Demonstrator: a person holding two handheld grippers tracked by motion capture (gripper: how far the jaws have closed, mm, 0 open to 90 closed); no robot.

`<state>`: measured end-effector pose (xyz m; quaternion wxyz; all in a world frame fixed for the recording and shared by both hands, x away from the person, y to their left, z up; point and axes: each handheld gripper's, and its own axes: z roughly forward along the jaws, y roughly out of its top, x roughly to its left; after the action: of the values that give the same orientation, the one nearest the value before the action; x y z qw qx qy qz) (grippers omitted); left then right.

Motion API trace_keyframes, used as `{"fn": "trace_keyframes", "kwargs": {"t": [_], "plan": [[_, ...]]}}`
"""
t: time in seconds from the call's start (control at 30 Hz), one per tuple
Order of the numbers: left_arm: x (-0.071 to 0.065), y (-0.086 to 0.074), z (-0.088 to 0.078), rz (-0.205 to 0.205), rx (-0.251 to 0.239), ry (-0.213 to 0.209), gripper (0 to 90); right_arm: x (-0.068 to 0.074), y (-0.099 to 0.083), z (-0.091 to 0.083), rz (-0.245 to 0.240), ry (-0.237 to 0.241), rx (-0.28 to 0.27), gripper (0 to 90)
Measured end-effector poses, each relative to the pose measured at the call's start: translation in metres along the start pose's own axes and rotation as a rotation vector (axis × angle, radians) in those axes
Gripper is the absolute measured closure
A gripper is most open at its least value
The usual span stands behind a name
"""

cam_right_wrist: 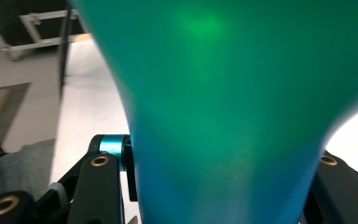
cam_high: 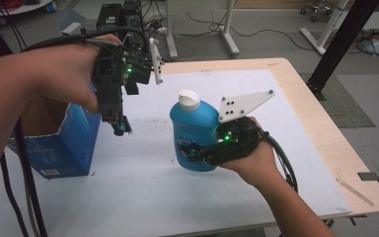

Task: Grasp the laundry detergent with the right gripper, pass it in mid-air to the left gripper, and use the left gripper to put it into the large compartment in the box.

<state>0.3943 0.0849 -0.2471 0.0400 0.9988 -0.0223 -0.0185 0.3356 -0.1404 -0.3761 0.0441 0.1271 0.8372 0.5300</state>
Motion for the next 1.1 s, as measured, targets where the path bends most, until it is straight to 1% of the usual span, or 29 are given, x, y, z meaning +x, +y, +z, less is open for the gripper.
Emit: {"fn": "trace_keyframes", "kwargs": {"t": [0.03, 0.07, 0.1, 0.13, 0.17, 0.2, 0.23, 0.4, 0.43, 0.47, 0.5, 0.7, 0.73, 0.77, 0.83, 0.9, 0.97, 1.03, 1.07, 1.1], "plan": [[-0.002, 0.001, -0.001, 0.001, -0.003, -0.002, 1.7, 0.0, 0.0, 0.005, -0.01, 0.034, 0.004, 46.1], [-0.004, 0.003, -0.001, 0.007, 0.001, -0.002, 1.7, 0.0, 0.0, 0.008, -0.009, 0.051, 0.009, 46.1], [-0.005, 0.004, -0.002, 0.011, 0.003, -0.005, 1.7, 0.0, 0.0, 0.008, -0.009, 0.051, 0.009, 46.1], [-0.006, 0.005, -0.002, 0.007, -0.001, -0.007, 1.7, 0.0, 0.0, 0.011, -0.015, 0.068, 0.009, 46.0], [-0.009, 0.007, -0.002, 0.016, 0.005, -0.01, 1.7, 0.0, 0.0, 0.015, -0.019, 0.095, 0.008, 46.0], [-0.011, 0.009, -0.002, 0.015, 0.008, -0.01, 1.7, 0.0, 0.0, 0.018, -0.022, 0.111, 0.006, 46.0], [-0.011, 0.01, -0.002, 0.021, 0.01, -0.01, 1.7, 0.0, 0.0, 0.02, -0.015, 0.128, 0.0, 46.0], [-0.017, 0.016, -0.002, 0.025, 0.011, -0.014, 1.7, -0.001, 0.003, 0.033, -0.031, 0.176, -0.006, 46.0], [-0.017, 0.017, -0.002, 0.033, 0.01, -0.011, 1.7, 0.0, 0.004, 0.036, -0.031, 0.182, -0.006, 46.0], [-0.018, 0.018, -0.002, 0.03, 0.011, -0.007, 1.7, 0.0, 0.004, 0.039, -0.033, 0.187, -0.006, 45.9], [-0.019, 0.018, -0.002, 0.019, 0.008, -0.011, 1.7, 0.001, 0.005, 0.043, -0.03, 0.186, -0.009, 45.9], [-0.02, 0.018, -0.002, 0.007, 0.016, -0.017, 1.7, 0.002, 0.013, 0.06, -0.023, 0.208, -0.025, 45.8], [-0.02, 0.018, -0.002, 0.007, 0.016, -0.017, 1.7, 0.002, 0.013, 0.06, -0.023, 0.208, -0.025, 45.8], [-0.021, 0.018, -0.001, 0.007, 0.016, -0.019, 1.7, 0.002, 0.015, 0.065, -0.03, 0.219, -0.027, 45.9], [-0.022, 0.018, -0.001, 0.004, 0.016, -0.018, 1.7, 0.002, 0.016, 0.067, -0.032, 0.222, -0.027, 45.9], [-0.023, 0.018, 0.001, 0.006, 0.017, -0.022, 1.7, 0.003, 0.018, 0.074, -0.03, 0.233, -0.023, 45.9], [-0.023, 0.018, 0.003, 0.006, 0.013, -0.023, 1.7, 0.003, 0.02, 0.077, -0.026, 0.233, -0.028, 45.9], [-0.023, 0.019, 0.003, -0.004, 0.014, -0.027, 1.7, 0.002, 0.024, 0.081, -0.025, 0.236, -0.034, 45.9], [-0.023, 0.019, 0.003, -0.006, 0.015, -0.027, 1.7, 0.002, 0.025, 0.082, -0.024, 0.239, -0.037, 45.9], [-0.023, 0.02, 0.003, -0.004, 0.014, -0.023, 1.7, 0.001, 0.028, 0.083, -0.031, 0.24, -0.037, 45.9]]}}
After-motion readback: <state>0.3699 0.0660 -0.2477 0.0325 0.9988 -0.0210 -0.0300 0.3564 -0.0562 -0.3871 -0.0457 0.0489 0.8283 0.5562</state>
